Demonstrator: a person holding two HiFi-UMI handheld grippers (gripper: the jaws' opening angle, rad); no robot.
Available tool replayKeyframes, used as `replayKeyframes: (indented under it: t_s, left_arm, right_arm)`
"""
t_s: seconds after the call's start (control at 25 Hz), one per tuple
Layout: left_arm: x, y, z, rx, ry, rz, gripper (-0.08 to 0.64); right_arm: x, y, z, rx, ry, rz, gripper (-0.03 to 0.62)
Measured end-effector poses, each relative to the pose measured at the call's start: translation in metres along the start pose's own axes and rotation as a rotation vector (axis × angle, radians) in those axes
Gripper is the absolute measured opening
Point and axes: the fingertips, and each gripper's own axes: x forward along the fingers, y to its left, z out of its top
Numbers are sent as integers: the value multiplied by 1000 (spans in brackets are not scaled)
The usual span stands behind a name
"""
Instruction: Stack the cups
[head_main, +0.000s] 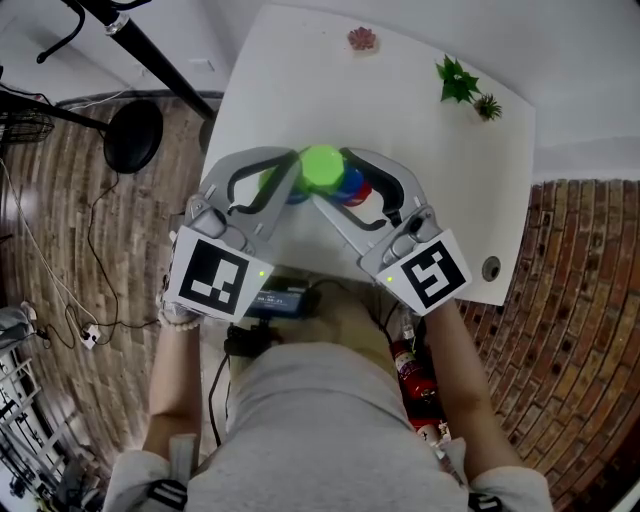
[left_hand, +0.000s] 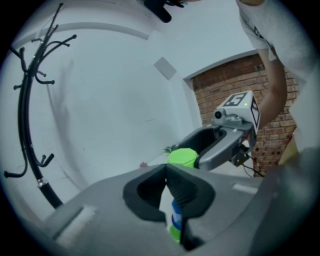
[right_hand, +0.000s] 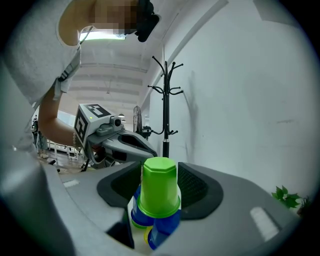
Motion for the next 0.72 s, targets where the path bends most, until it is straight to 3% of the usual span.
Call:
replayKeyframes:
  t_s: [0.24, 0.4, 0.64, 0.72]
  left_arm:
    - [-12, 10, 4, -37, -10, 51, -3]
    - [-28, 19, 2, -102, -4, 95, -3]
    - [-47, 30, -5, -115, -1, 167, -3]
    - [-53, 29, -8, -136, 1, 167, -3]
  right_arm:
    - [-16, -7, 16, -12, -52, -39, 216]
    - [-41, -21, 24, 7, -50, -150, 215]
    - [-75, -34, 14, 45, -13, -299, 44]
    - [-84, -37, 8, 76, -5, -334, 21]
